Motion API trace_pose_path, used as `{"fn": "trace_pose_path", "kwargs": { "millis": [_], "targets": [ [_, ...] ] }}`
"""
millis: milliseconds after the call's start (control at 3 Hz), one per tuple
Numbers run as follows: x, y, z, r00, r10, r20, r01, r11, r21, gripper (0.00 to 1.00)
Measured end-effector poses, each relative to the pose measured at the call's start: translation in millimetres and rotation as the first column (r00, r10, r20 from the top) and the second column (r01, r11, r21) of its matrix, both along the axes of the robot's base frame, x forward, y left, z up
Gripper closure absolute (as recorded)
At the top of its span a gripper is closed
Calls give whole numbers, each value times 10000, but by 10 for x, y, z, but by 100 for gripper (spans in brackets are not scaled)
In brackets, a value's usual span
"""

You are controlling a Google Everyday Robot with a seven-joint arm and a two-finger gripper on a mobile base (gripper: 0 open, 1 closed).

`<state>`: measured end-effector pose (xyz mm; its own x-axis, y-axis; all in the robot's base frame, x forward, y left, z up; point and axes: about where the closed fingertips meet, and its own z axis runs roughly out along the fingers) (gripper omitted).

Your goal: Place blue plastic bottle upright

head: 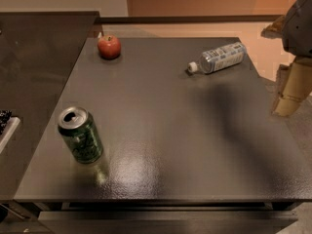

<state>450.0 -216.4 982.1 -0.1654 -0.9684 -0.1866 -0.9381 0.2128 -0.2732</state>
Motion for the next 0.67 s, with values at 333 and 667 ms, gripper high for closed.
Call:
{"fn": "trace_pose_path", "kwargs": {
  "millis": [333,667],
  "targets": [
    [147,1,5,9988,467,148,-465,9988,-130,0],
    [360,8,-40,9950,964,243,-957,9950,-300,0]
  ]
}}
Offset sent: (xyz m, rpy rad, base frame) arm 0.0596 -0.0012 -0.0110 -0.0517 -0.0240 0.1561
